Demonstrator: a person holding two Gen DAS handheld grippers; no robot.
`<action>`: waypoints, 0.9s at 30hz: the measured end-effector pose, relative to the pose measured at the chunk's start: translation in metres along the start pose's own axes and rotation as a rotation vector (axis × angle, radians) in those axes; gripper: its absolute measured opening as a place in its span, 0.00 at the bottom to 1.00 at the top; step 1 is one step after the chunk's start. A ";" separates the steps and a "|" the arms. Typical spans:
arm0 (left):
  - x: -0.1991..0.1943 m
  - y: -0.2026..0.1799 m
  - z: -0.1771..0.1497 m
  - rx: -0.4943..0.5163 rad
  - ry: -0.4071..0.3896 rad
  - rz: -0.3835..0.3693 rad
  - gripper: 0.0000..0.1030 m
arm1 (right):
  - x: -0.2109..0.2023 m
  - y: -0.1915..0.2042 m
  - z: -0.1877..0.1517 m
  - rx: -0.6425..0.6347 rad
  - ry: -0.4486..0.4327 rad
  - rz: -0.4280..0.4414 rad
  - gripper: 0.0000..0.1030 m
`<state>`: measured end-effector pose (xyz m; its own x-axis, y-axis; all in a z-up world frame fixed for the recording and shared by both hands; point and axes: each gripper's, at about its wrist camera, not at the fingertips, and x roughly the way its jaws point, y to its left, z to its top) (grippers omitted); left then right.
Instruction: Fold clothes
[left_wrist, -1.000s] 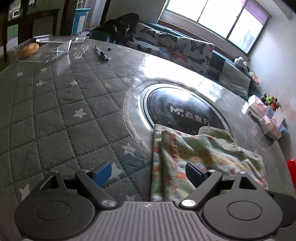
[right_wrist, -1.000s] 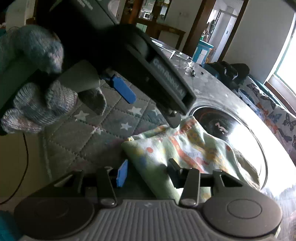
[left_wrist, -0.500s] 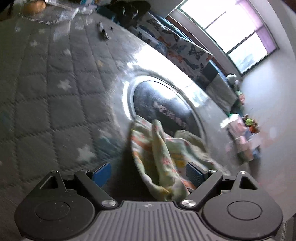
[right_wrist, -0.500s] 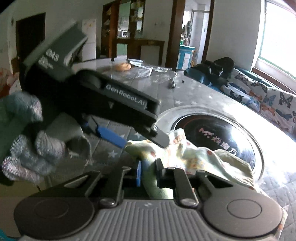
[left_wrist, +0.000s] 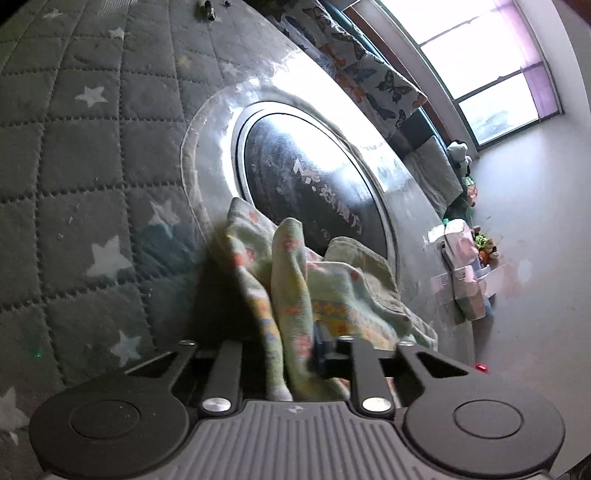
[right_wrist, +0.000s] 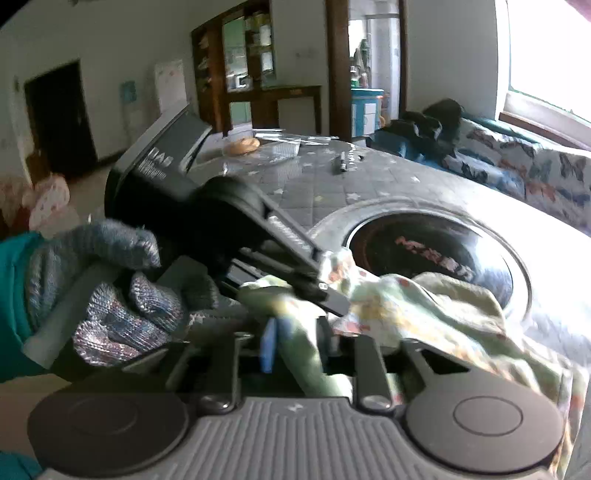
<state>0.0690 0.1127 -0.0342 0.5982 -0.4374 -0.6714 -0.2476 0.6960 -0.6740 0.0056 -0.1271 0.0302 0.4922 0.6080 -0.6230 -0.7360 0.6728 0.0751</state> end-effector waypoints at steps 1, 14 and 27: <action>0.000 0.000 0.000 0.004 -0.001 0.004 0.16 | -0.004 -0.005 -0.002 0.022 -0.005 0.000 0.30; 0.001 -0.012 -0.005 0.076 -0.014 0.054 0.15 | -0.025 -0.147 -0.050 0.318 0.032 -0.430 0.45; 0.003 -0.027 -0.010 0.174 -0.036 0.110 0.15 | -0.023 -0.181 -0.073 0.463 0.001 -0.402 0.29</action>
<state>0.0701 0.0869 -0.0213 0.6021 -0.3347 -0.7249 -0.1795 0.8279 -0.5313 0.0935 -0.2935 -0.0260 0.6888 0.2681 -0.6735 -0.2139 0.9629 0.1646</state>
